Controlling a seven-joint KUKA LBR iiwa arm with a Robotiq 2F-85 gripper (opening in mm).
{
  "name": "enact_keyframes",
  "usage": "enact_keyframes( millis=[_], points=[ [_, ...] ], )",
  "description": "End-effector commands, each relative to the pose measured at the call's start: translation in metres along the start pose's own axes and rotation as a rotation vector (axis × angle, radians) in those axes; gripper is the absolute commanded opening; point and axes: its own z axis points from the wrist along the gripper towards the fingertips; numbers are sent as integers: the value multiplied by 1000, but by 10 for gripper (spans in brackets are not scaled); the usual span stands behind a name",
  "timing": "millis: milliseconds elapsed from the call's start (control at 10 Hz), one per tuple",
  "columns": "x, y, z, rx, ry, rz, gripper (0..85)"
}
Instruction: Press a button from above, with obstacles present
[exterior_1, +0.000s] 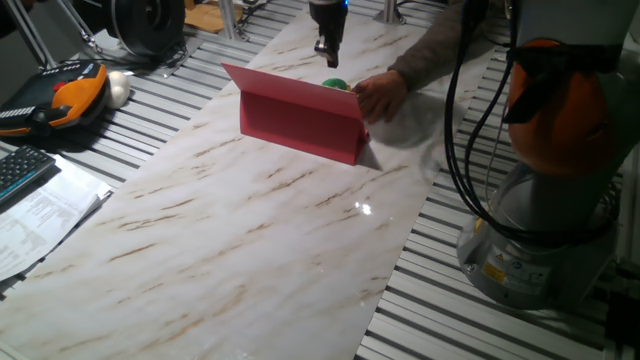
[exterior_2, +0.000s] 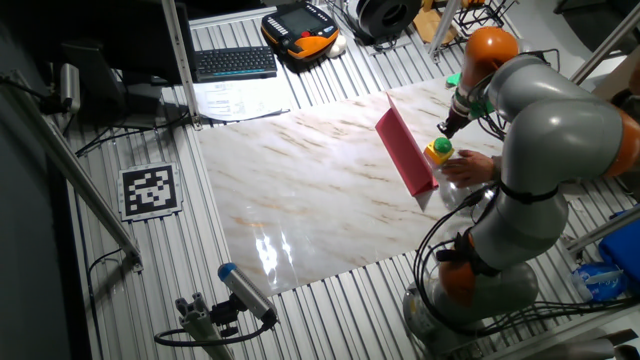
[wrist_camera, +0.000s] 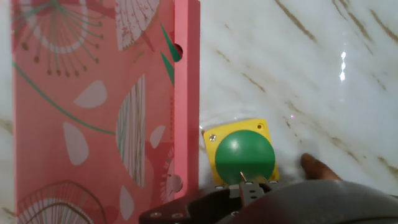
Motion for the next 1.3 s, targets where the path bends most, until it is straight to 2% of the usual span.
enact_keyframes(
  millis=[0,200,400,500,600,700,800,1000,1100,1200],
  points=[
    [1,0,0,-5,-4,6,0],
    [1,0,2,-12,-3,7,0],
    [1,0,2,-22,18,-8,0],
    [3,2,2,-16,22,-13,0],
    [5,3,2,-27,28,-15,0],
    [6,6,3,-22,23,-13,0],
    [8,5,1,-5,13,-16,0],
    [7,2,1,-1,12,-21,0],
    [7,2,1,34,9,-39,0],
    [7,2,1,43,-15,-46,0]
  ],
)
